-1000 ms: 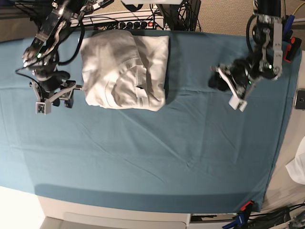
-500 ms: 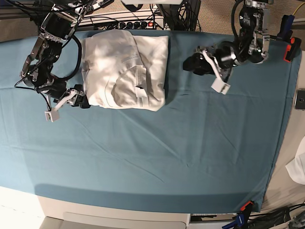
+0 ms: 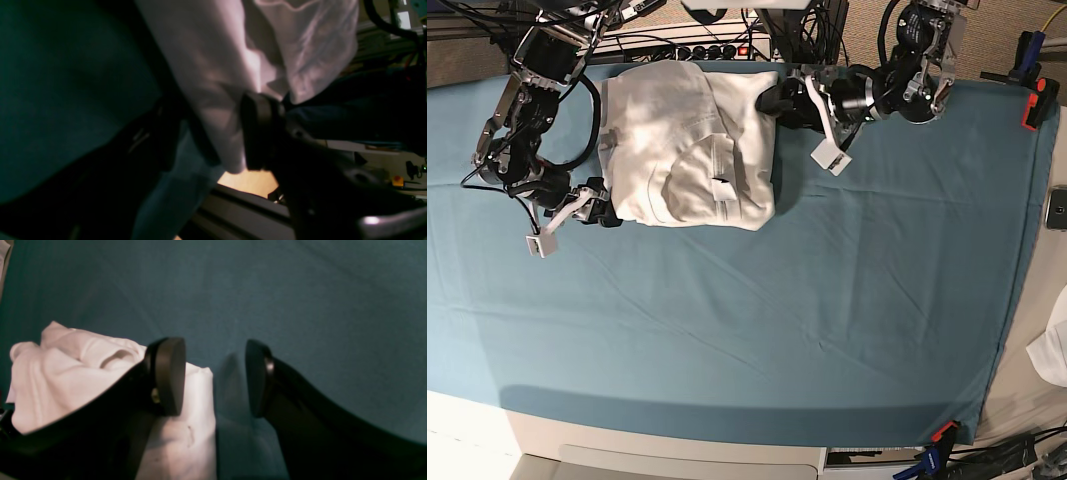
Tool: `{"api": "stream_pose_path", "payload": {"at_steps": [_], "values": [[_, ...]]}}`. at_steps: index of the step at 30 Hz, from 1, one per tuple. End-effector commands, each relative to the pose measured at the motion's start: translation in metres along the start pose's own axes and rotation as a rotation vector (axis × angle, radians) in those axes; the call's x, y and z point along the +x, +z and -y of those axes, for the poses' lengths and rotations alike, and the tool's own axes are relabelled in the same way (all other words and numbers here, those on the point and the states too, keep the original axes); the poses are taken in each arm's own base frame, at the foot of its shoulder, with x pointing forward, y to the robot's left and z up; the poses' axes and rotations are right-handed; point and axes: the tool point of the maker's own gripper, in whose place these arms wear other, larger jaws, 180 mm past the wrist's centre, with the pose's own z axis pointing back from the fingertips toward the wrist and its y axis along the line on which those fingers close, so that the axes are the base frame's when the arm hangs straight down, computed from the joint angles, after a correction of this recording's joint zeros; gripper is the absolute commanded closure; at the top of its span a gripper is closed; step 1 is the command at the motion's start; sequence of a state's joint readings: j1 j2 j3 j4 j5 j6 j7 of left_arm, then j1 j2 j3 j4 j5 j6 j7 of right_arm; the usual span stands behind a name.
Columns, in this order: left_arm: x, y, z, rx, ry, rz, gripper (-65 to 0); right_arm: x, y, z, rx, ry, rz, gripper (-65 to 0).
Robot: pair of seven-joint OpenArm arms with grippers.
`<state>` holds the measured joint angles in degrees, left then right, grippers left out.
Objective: Fold the T-shirt properly
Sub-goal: 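Grasp the side of the folded shirt with the left gripper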
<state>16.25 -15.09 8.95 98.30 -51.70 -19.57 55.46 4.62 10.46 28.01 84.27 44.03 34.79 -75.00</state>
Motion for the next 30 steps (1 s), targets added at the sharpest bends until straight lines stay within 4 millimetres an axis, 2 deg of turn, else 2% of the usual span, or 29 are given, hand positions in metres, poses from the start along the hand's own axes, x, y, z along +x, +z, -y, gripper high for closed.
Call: {"api": "stream_pose_path", "payload": {"at_steps": [1,7,9,11,14,15,24,30], "values": [[-0.047,0.002,-0.012,0.069,0.012,-0.187,-32.4,0.018,0.005,-0.002,0.012,0.032,0.050,-29.2],[-0.057,0.002,0.000,0.009,0.019,-0.202,-32.4,0.019,0.005,-0.003,0.017,0.042,0.055,-29.1],[-0.055,0.002,0.000,0.006,0.019,-0.198,-29.9,0.020,0.005,-0.003,0.017,0.042,0.059,-27.8],[-0.053,0.002,0.000,0.005,0.017,-0.192,-20.8,0.020,0.005,-0.004,0.018,0.042,0.059,-19.1],[-0.049,0.001,-0.001,0.007,0.014,-0.179,-2.4,0.020,0.005,-0.004,0.018,0.042,0.058,-1.6],[-0.048,0.001,-0.001,0.007,0.013,-0.170,0.0,0.020,0.005,-0.004,0.018,0.042,0.058,0.0],[-0.028,-0.002,-0.010,0.052,-0.048,-0.149,0.0,0.018,0.005,-0.003,0.017,0.042,0.051,0.0],[0.005,0.000,-0.032,0.165,-0.105,-0.092,0.0,0.004,0.006,-0.008,0.047,0.038,0.006,0.0]]}}
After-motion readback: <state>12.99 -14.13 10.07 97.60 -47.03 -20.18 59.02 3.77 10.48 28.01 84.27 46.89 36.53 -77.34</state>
